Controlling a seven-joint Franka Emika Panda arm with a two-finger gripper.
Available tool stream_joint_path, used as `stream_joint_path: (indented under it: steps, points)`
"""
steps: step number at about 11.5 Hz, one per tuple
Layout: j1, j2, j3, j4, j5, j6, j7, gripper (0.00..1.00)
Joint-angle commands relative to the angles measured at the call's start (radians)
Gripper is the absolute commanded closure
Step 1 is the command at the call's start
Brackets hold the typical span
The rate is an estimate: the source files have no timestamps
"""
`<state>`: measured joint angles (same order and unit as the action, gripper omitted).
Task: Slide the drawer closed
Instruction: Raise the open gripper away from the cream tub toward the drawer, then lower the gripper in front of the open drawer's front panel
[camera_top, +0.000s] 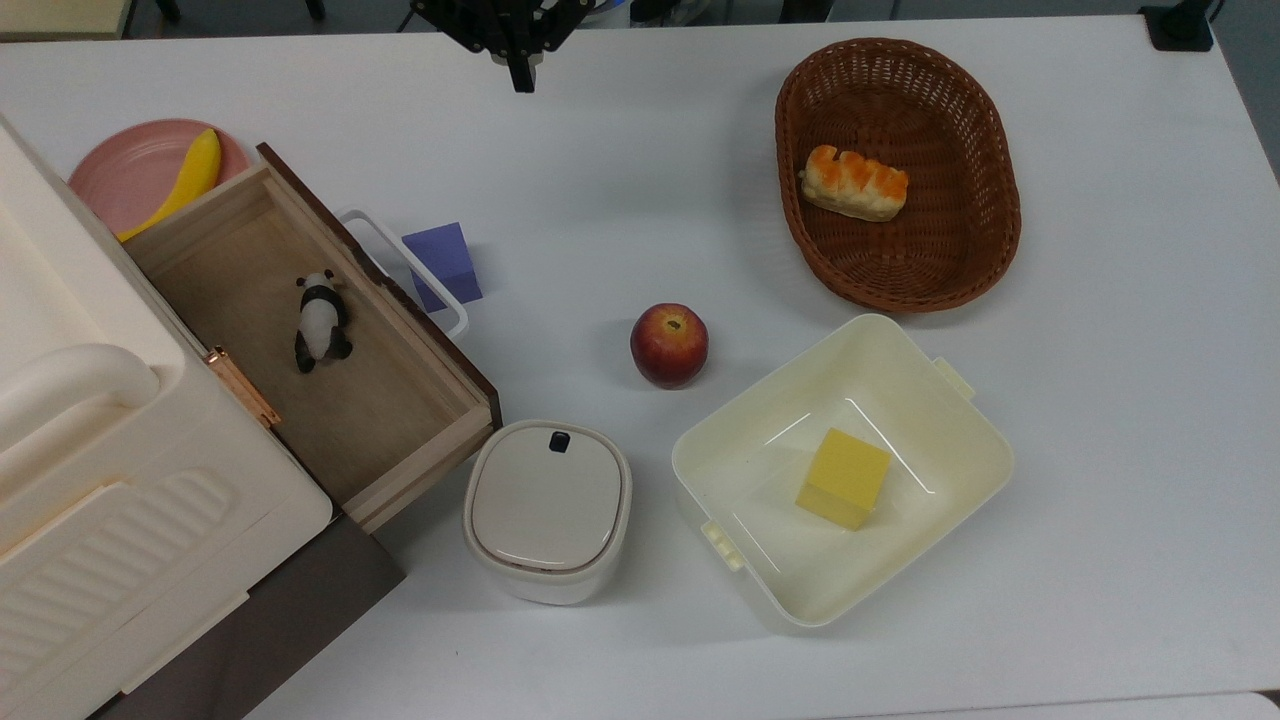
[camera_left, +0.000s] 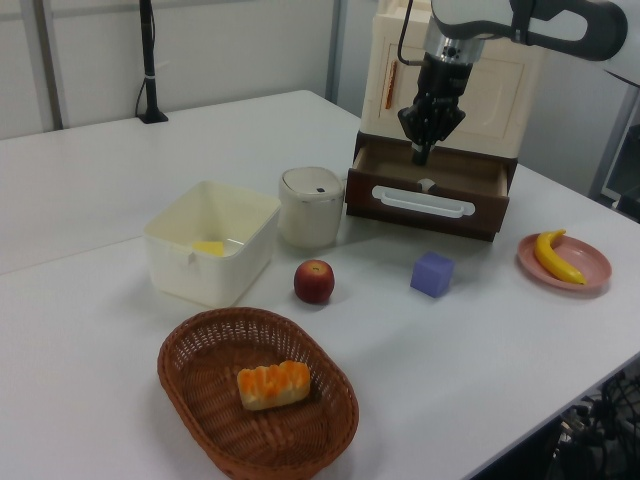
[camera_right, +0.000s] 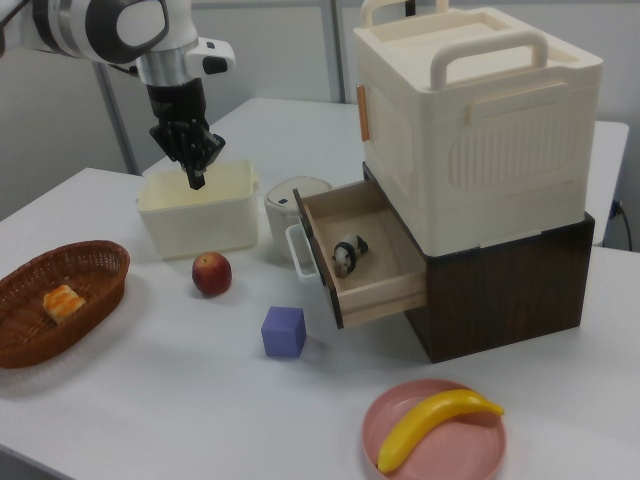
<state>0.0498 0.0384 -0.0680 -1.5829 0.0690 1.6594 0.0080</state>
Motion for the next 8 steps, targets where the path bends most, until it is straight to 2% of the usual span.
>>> stream_joint_path:
  steps: [1, 3, 5, 6, 8]
  points:
    - [0.013, -0.017, -0.018, -0.028, 0.038, -0.013, 0.027, 1.0]
    - [0.002, -0.012, -0.018, -0.063, 0.068, -0.007, 0.157, 1.0]
    - [0.002, 0.049, -0.022, -0.068, 0.065, 0.012, 0.267, 1.0]
    - [0.002, 0.082, -0.035, -0.069, 0.057, 0.075, 0.332, 1.0]
    - [0.01, 0.161, -0.077, -0.069, 0.043, 0.195, 0.358, 1.0]
